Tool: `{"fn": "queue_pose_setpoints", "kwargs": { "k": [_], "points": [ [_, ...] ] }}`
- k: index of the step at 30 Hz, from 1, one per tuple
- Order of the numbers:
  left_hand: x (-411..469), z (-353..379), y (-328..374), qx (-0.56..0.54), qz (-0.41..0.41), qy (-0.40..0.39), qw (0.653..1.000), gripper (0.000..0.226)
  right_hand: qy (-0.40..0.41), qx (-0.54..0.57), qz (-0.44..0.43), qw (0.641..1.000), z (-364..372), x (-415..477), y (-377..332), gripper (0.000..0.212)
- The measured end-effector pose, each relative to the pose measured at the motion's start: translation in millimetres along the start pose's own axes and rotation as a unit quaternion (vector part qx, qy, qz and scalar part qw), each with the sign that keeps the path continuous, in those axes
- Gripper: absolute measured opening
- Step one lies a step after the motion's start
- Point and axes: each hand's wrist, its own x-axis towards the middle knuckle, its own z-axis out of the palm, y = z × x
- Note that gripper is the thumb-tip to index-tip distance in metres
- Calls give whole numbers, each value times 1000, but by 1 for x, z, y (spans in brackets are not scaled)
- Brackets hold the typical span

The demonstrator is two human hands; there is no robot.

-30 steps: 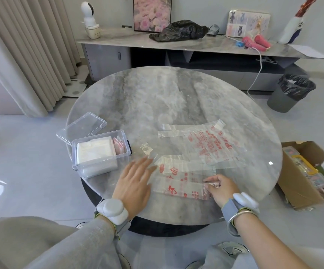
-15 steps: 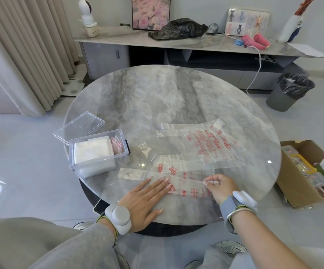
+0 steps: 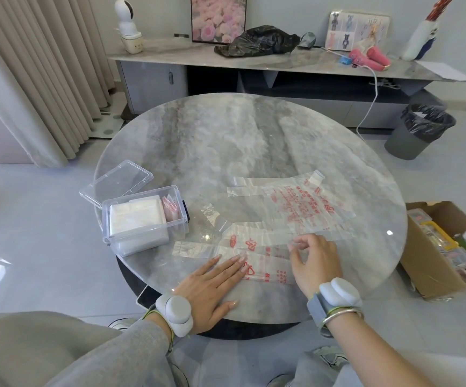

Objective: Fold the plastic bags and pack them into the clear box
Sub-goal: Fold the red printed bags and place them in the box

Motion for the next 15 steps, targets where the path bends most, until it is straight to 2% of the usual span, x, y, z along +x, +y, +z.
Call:
{"fn": "queue_pose_setpoints", "kwargs": {
  "k": [1, 3, 6, 9, 12, 15],
  "points": [
    [0, 0, 0, 0, 0, 1, 1000, 65, -35, 40, -16, 998, 1, -3, -9, 8],
    [0, 0, 1, 0, 1, 0, 1000, 65, -149, 89, -20, 985, 12, -11, -22, 23],
    [0, 1, 1, -2, -1, -3, 1000, 64, -249, 67, -36, 965, 26, -21, -27, 32],
    [0, 1, 0, -8, -1, -5, 1000, 64, -261, 20, -28, 965, 24, -17, -15, 32],
    [1, 0, 1, -8, -2, 0, 1000, 64, -255, -52, 38, 965, 16, -5, 4, 34],
    [1, 0, 0, -12, -3, -3, 1000, 64, -281, -108, 82, 950, 7, 3, 16, 37]
  ]
}}
